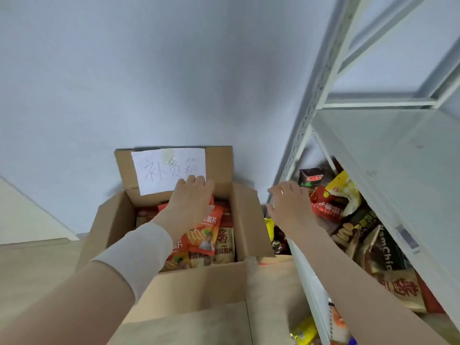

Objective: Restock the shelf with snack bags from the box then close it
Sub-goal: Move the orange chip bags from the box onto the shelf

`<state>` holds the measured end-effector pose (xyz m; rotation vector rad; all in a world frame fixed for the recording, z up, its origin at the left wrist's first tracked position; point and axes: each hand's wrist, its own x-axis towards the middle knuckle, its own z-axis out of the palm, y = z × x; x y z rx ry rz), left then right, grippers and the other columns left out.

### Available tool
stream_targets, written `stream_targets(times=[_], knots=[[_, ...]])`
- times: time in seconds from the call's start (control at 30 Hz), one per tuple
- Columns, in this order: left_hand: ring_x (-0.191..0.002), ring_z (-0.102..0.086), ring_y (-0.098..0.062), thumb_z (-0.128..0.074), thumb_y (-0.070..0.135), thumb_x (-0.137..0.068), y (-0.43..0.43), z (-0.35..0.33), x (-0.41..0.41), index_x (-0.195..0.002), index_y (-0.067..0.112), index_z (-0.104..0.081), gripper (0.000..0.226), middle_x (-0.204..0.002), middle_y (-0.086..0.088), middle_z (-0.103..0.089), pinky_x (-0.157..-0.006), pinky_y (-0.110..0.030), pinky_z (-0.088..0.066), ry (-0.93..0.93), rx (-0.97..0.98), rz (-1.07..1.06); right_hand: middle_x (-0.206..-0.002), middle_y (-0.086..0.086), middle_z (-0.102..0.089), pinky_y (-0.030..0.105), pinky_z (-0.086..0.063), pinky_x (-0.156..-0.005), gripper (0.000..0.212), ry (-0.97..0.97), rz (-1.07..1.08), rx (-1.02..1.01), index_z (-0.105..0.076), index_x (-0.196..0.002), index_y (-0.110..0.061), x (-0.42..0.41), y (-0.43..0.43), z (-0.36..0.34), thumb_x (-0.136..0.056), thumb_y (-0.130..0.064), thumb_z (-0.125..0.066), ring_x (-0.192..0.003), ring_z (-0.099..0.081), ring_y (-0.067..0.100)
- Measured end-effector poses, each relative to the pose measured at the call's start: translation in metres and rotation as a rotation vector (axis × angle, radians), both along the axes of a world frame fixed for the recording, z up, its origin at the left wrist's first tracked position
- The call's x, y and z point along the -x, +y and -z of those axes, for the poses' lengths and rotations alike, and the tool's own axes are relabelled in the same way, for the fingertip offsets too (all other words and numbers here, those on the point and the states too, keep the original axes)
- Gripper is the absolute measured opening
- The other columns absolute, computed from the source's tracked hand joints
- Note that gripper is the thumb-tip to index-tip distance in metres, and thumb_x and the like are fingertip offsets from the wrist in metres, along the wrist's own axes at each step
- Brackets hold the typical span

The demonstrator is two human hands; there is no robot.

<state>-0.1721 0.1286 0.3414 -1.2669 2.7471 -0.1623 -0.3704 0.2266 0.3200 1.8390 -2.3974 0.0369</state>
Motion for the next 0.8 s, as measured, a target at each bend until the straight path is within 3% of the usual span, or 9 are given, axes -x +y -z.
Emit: stream_targets(times=[0.13, 0.23, 0.6, 0.73, 0.8], knots=[[-0.118, -0.047, -0.024, -0.052, 0.043, -0.091, -0.042, 0.04, -0.053, -0.128, 0.016, -0.044, 0.047, -0.127, -0.005, -0.051, -0.097, -0.036, -0.039, 0.003, -0.093, -0.151, -0.114, 0.012, -0.059, 0.042, -0.039, -0.089, 0.035, -0.045, -0.107, -0.112, -0.06, -0.114, -0.01, -0.035, -0.063, 0.036, -0.084, -0.029, -0.06, -0.11, -0.051, 0.033], [-0.118, -0.046, -0.024, -0.053, 0.044, -0.09, -0.069, 0.079, -0.086, -0.128, 0.018, -0.044, 0.047, -0.127, -0.005, -0.05, -0.097, -0.037, -0.04, -0.032, -0.181, -0.245, -0.13, 0.005, -0.047, 0.037, -0.031, -0.098, 0.038, -0.084, -0.179, -0.188, -0.046, -0.127, -0.018, -0.061, -0.102, 0.072, -0.093, -0.035, -0.044, -0.122, -0.039, 0.025], [-0.117, -0.048, -0.024, -0.057, 0.043, -0.088, -0.137, 0.233, -0.151, -0.121, 0.018, -0.046, 0.043, -0.123, -0.004, -0.05, -0.093, -0.036, -0.043, 0.054, -0.592, -0.526, -0.128, 0.002, -0.049, 0.033, -0.037, -0.093, 0.037, -0.21, -0.022, -0.55, -0.046, -0.126, -0.019, -0.117, -0.16, 0.212, -0.095, -0.039, -0.039, -0.118, -0.043, 0.021], [-0.115, -0.051, -0.022, -0.064, 0.043, -0.084, -0.145, 0.277, -0.158, -0.123, 0.02, -0.043, 0.05, -0.125, -0.003, -0.05, -0.093, -0.04, -0.047, 0.24, -0.748, -0.761, -0.125, 0.003, -0.052, 0.035, -0.04, -0.09, 0.038, -0.328, 0.095, -0.577, -0.049, -0.124, -0.019, -0.114, -0.178, 0.255, -0.094, -0.04, -0.042, -0.116, -0.046, 0.022], [-0.118, -0.051, -0.023, -0.072, 0.042, -0.077, -0.15, 0.317, -0.16, -0.13, 0.019, -0.037, 0.067, -0.129, -0.004, -0.049, -0.096, -0.044, -0.046, 0.397, -0.823, -0.931, -0.123, 0.006, -0.053, 0.038, -0.042, -0.088, 0.042, -0.471, 0.228, -0.565, -0.05, -0.124, -0.017, -0.111, -0.192, 0.294, -0.09, -0.042, -0.049, -0.115, -0.047, 0.025]])
